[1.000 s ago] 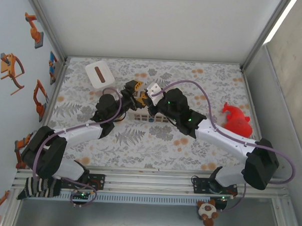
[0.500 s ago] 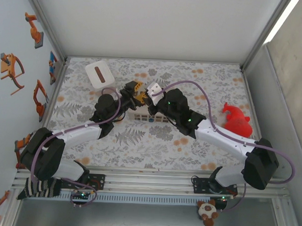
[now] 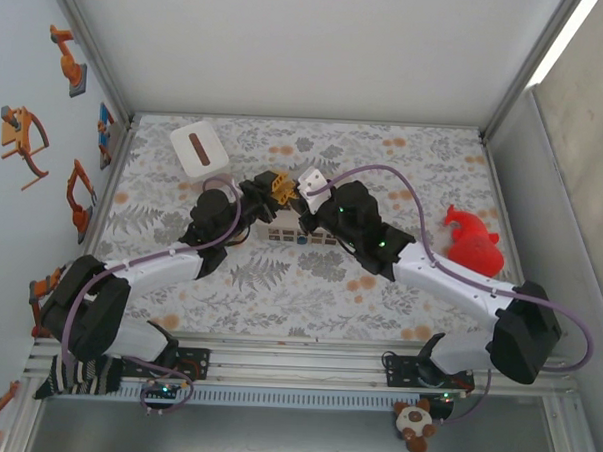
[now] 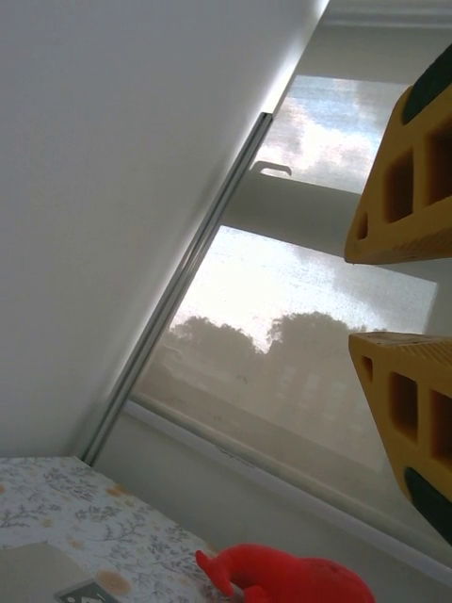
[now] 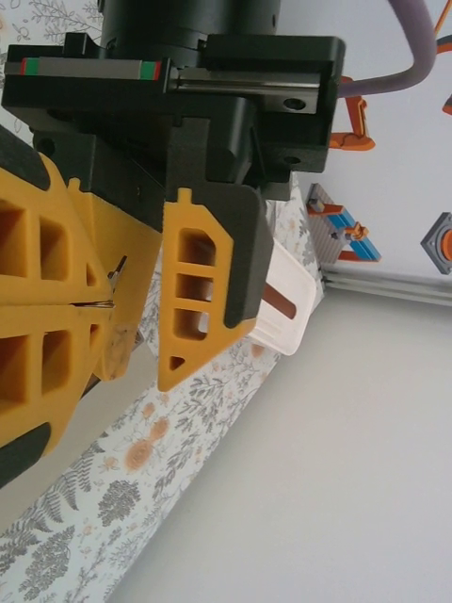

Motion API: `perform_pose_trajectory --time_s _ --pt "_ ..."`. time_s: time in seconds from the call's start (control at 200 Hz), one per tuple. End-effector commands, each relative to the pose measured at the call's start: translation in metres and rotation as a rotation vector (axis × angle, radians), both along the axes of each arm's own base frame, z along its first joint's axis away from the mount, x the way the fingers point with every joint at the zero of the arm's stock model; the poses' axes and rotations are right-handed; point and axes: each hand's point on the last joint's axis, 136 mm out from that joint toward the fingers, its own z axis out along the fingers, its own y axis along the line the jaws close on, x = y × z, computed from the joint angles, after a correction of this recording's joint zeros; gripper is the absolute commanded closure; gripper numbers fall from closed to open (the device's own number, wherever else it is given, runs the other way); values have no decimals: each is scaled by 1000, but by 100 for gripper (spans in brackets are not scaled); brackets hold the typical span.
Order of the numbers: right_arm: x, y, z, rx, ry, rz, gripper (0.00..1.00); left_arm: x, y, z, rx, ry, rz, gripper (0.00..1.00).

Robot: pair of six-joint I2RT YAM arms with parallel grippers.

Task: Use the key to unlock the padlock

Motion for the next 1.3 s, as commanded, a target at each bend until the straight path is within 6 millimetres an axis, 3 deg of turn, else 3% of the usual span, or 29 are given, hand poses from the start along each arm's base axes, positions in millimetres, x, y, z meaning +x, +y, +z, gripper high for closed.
perform_pose_trajectory --time_s 0.0,0.456,0.611,0.661,0.862,1.047,1.297 --pt "-1 -5 14 40 -19 -25 100 -7 1 8 -54 35 -14 77" --pt "0 -7 11 35 -15 -37 100 -7 0 5 -36 39 -16 100" --pt "-2 -10 15 54 7 -38 100 -8 -1 9 14 -10 -19 100" --pt "-4 -11 16 64 24 -37 91 -8 -2 11 68 -41 -33 100" --pt "-15 -31 29 152 145 -27 65 -7 12 47 431 -335 -72 100" --pt "-24 -56 48 366 333 49 54 -25 30 91 932 -721 -138 100" --pt "-49 -47 95 579 405 317 39 -51 16 123 1044 -1182 -271 100"
